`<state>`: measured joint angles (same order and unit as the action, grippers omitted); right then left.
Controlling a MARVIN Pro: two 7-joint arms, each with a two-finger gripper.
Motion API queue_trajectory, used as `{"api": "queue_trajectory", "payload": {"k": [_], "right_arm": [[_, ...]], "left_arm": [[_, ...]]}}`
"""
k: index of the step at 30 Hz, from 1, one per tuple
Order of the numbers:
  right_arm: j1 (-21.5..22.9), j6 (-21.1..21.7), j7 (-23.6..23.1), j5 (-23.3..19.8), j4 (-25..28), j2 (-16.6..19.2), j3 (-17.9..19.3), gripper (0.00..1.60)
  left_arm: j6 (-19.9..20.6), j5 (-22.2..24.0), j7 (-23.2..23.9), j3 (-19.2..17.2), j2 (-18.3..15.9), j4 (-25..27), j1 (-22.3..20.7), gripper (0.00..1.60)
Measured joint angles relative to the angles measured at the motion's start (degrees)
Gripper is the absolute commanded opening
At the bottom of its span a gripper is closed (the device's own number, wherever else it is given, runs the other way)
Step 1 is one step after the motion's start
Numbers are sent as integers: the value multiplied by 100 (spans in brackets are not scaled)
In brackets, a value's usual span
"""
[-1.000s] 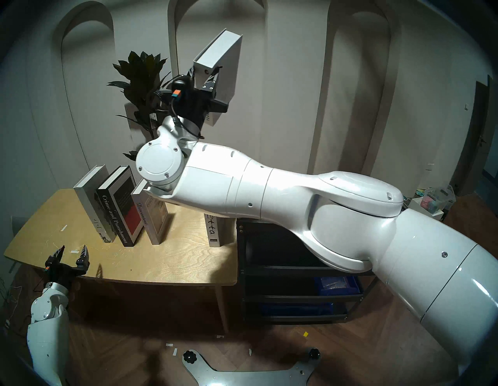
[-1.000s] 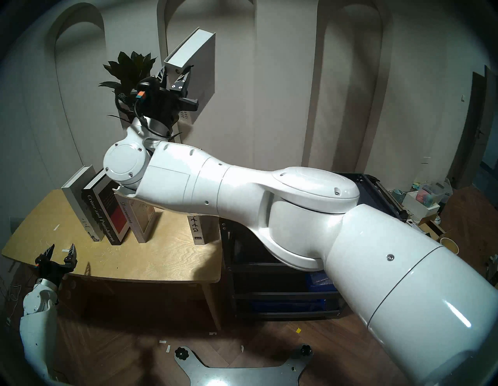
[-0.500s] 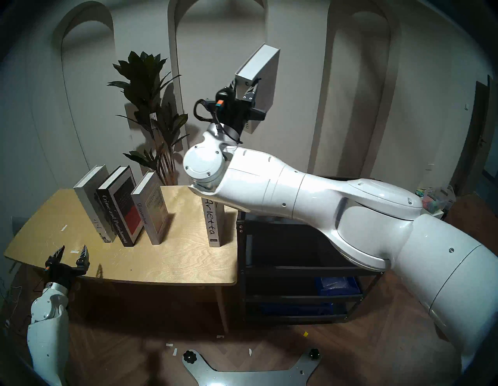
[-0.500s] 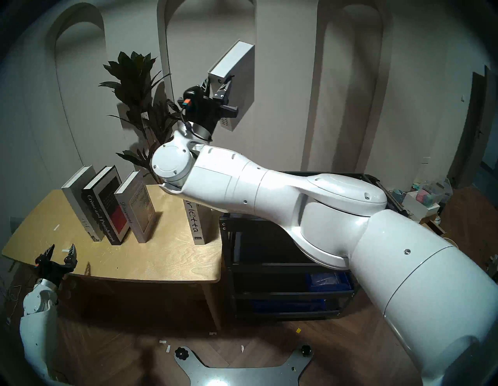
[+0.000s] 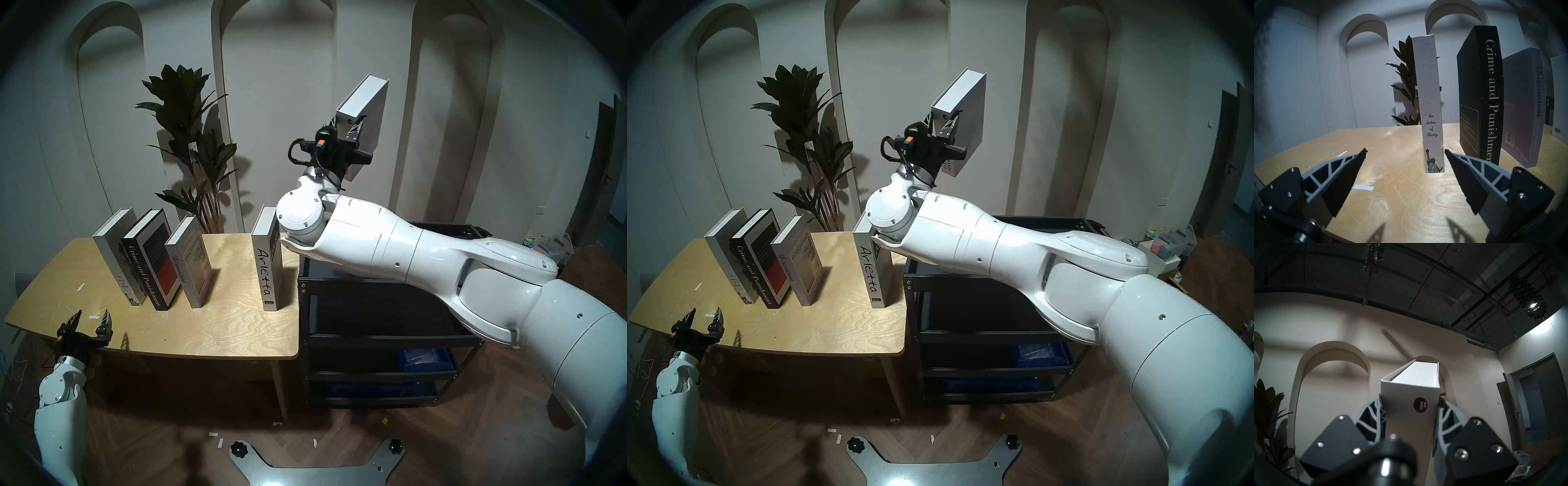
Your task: Move the books from the display table onto the shelf, standing them upright with spines facing out and tallest at one end
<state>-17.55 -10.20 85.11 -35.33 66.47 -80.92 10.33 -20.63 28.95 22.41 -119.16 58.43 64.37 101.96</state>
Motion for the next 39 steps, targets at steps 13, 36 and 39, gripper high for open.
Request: {"api": "queue_trajectory", "payload": {"k": [13,36,39], "right_arm": [[-243,99,-1,-66,559,864,115,0],[-855,125,-6,-393,1356,2401,297,0],[-908,81,-24,-447,1505,2625,322,0]], "left_arm": [[0,0,0,1,7,-24,0,160],[0,0,-1,3,18,-52,-1,160],[0,0,-1,3,19,-55,-1,160]]}}
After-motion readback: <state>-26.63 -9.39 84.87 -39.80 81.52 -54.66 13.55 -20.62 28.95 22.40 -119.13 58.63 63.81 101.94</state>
